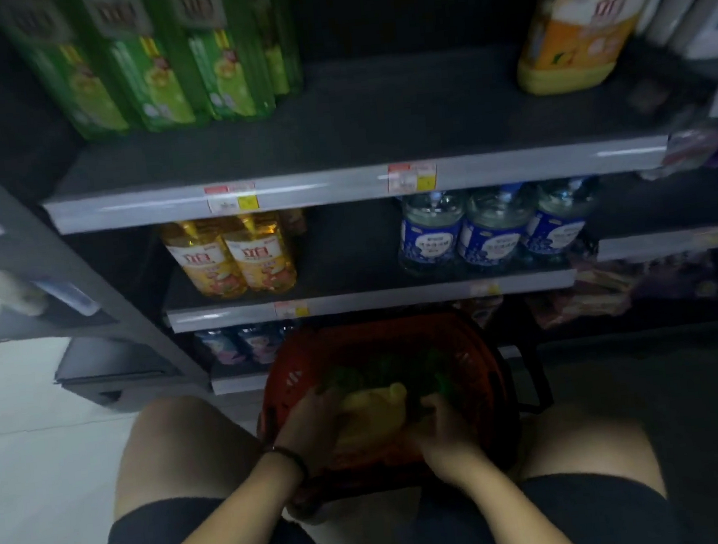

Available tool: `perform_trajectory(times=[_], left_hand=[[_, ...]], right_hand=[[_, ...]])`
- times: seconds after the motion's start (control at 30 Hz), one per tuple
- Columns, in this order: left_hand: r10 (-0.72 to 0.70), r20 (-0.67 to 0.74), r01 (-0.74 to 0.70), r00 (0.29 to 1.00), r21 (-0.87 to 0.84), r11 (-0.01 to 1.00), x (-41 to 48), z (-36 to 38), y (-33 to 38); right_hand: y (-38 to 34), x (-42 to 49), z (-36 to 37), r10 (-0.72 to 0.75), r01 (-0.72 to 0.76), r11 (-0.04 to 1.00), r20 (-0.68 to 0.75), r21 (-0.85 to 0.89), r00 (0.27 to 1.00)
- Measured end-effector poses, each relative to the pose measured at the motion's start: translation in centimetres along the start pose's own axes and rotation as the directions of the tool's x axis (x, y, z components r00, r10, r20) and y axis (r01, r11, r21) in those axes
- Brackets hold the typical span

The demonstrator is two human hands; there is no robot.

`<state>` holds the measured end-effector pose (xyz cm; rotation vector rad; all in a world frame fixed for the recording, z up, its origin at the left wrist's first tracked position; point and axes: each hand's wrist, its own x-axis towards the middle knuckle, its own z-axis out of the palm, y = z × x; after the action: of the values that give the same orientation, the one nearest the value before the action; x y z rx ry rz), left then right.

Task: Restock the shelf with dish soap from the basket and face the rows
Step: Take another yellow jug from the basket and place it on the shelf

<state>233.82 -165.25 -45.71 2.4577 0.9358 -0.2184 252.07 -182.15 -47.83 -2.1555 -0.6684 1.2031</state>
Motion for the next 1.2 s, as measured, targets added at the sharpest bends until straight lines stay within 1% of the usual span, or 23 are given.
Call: perform_trajectory(times=[0.1,0.17,0.23,0.27,0.37,0.43,0.47,0.5,0.57,0.6,0.67,0.73,0.77,0.8,0.83,0.9,0.93,0.97,1.03,1.1,1.2], left_hand=[[0.058,-0.079,-0.06,0.995,-0.012,0.998,-0.4,-3.3,1.6],[0.1,-0.138,-0.099,0.985,0.013,0.995,-0.5,-6.1,2.6],[0.111,-0.206,-0.116,0.972,-0.012,0.993,-0.6,-9.0,4.1],[0.117,-0.23,-0.128,0.966,-0.036,0.991,-0.6,-10.3,5.0],[0.178,-0.306,-0.214,0.935,-0.088,0.973,-0.6,-14.4,7.9],[0.219,-0.358,-0.276,0.908,-0.115,0.954,-0.9,-17.1,9.9],[0.242,-0.371,-0.306,0.897,-0.125,0.944,-1.0,-18.3,10.7],[0.254,-0.381,-0.325,0.889,-0.137,0.936,-1.3,-19.5,11.7],[0.256,-0.415,-0.353,0.873,-0.176,0.919,-1.3,-21.7,13.1],[0.239,-0.432,-0.36,0.87,-0.224,0.906,-1.3,-22.7,13.8],[0.174,-0.482,-0.379,0.859,-0.367,0.849,-0.9,-24.5,15.6],[0.086,-0.52,-0.388,0.85,-0.507,0.769,-0.6,-25.4,16.9],[0.071,-0.5,-0.389,0.863,-0.57,0.724,-0.4,-25.5,17.3],[0.103,-0.441,-0.387,0.892,-0.624,0.679,-0.3,-25.5,17.6],[0.173,-0.364,-0.384,0.915,-0.658,0.647,-0.2,-25.4,17.9],[0.304,-0.235,-0.377,0.923,-0.705,0.601,0.1,-25.0,18.8],[0.33,-0.211,-0.372,0.92,-0.732,0.571,0.5,-24.9,19.3],[0.324,-0.218,-0.368,0.921,-0.763,0.532,1.0,-25.0,19.8],[0.273,-0.301,-0.399,0.914,-0.791,0.463,2.6,-25.1,20.8],[0.203,-0.377,-0.428,0.904,-0.801,0.419,4.3,-25.5,21.8],[0.122,-0.402,-0.419,0.908,-0.844,0.334,6.8,-26.8,23.2]], right_hand=[[-1.9,-1.2,-1.0,-0.114,0.114,0.99,-0.009,0.081,0.993],[-2.7,-1.3,-2.0,-0.202,0.207,0.974,-0.062,0.091,0.977],[-3.4,-1.4,-3.4,-0.303,0.309,0.949,-0.091,0.063,0.949],[-4.6,-2.2,-4.5,-0.322,0.327,0.944,-0.1,0.037,0.941],[-8.2,-3.4,-8.1,-0.442,0.455,0.888,-0.147,0.063,0.885],[-10.0,-4.9,-10.4,-0.462,0.48,0.87,-0.149,0.117,0.874],[-10.5,-5.4,-11.5,-0.449,0.469,0.868,-0.147,0.162,0.881],[-11.2,-6.1,-12.5,-0.466,0.489,0.847,-0.154,0.208,0.872],[-12.6,-7.3,-14.4,-0.507,0.531,0.815,-0.159,0.234,0.847],[-13.1,-7.7,-15.2,-0.514,0.541,0.805,-0.168,0.243,0.841],[-14.5,-8.6,-17.3,-0.531,0.566,0.781,-0.196,0.265,0.824],[-15.9,-9.7,-18.9,-0.53,0.576,0.756,-0.226,0.312,0.817],[-16.6,-10.3,-19.7,-0.525,0.582,0.746,-0.251,0.324,0.813],[-17.1,-10.4,-20.5,-0.528,0.595,0.733,-0.276,0.33,0.803],[-17.9,-10.9,-21.4,-0.529,0.606,0.72,-0.298,0.338,0.795],[-19.0,-11.1,-23.1,-0.543,0.642,0.696,-0.349,0.321,0.764],[-19.6,-10.8,-23.9,-0.556,0.658,0.685,-0.361,0.312,0.749],[-20.3,-10.7,-24.7,-0.557,0.665,0.679,-0.371,0.311,0.743],[-21.7,-10.1,-26.3,-0.551,0.667,0.668,-0.383,0.33,0.742],[-23.1,-9.1,-27.9,-0.548,0.662,0.681,-0.381,0.314,0.745],[-24.9,-7.6,-30.3,-0.561,0.66,0.704,-0.364,0.263,0.744]])
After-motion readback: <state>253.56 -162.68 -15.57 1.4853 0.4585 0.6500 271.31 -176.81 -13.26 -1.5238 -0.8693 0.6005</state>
